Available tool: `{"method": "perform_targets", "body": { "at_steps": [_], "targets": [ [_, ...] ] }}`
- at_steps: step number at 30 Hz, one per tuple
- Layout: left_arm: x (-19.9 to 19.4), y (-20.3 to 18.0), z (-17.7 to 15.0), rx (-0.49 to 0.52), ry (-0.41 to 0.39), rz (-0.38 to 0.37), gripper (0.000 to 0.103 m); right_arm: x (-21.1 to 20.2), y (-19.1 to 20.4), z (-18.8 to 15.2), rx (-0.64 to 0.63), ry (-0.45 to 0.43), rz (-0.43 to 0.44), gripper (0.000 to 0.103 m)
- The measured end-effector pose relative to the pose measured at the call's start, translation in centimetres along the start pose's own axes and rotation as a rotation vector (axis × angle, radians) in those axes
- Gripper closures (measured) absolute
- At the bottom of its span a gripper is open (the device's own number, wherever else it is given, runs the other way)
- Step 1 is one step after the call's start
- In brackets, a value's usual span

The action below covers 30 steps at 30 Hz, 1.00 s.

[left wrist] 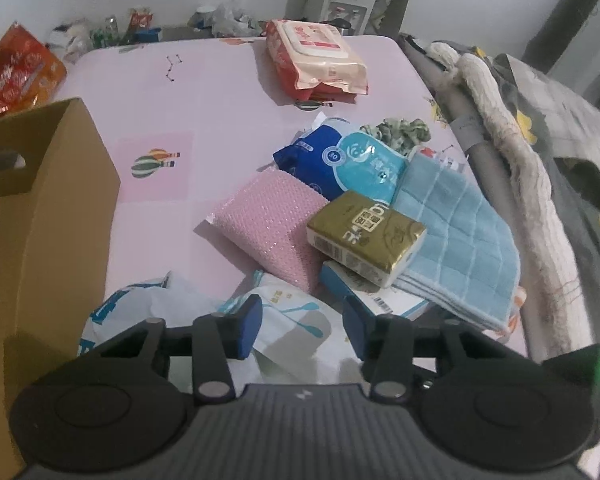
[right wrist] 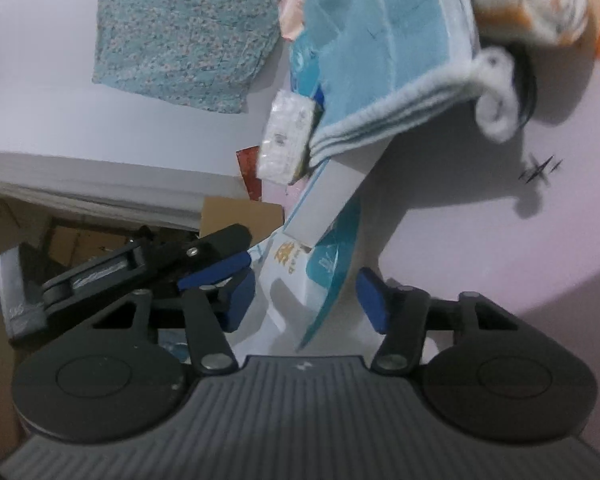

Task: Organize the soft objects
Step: 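Grasp the white-blue snack bag with the right gripper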

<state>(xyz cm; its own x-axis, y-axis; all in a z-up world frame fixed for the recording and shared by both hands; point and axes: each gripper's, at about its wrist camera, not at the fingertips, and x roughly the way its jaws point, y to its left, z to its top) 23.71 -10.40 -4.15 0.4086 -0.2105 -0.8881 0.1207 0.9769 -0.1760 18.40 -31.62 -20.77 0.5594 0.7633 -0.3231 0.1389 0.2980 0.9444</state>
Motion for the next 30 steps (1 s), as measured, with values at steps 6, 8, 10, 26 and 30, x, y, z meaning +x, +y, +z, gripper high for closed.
{"method": "perform_targets", "body": {
  "at_steps": [6,8,10,26,30],
  "targets": [
    [0.1,1.3,0.4,-0.09,-0.015,0.002,0.036,1.6,-0.3,0.3,0.023,0.0,0.034,0.075],
    [0.1,1.6,0.6,-0.11,-0.026,0.01,0.033,1.9,-0.5,0.3,0.033,0.0,0.037,0.077],
    [0.3,1.7,0.8,-0.121,-0.03,0.033,0.032,2.3,-0.6,0.4,0.041,0.002,0.043,0.077],
    [-0.7,1.7,1.3,-0.1,-0.055,0.088,0.037,0.5,-0.3,0.1,0.033,0.002,0.109,0.078],
    [-2.8,2.3,0.7,-0.117,-0.085,0.047,0.037,-0.8,1.4,-0.2,-0.014,-0.005,0.136,0.078]
  ]
}}
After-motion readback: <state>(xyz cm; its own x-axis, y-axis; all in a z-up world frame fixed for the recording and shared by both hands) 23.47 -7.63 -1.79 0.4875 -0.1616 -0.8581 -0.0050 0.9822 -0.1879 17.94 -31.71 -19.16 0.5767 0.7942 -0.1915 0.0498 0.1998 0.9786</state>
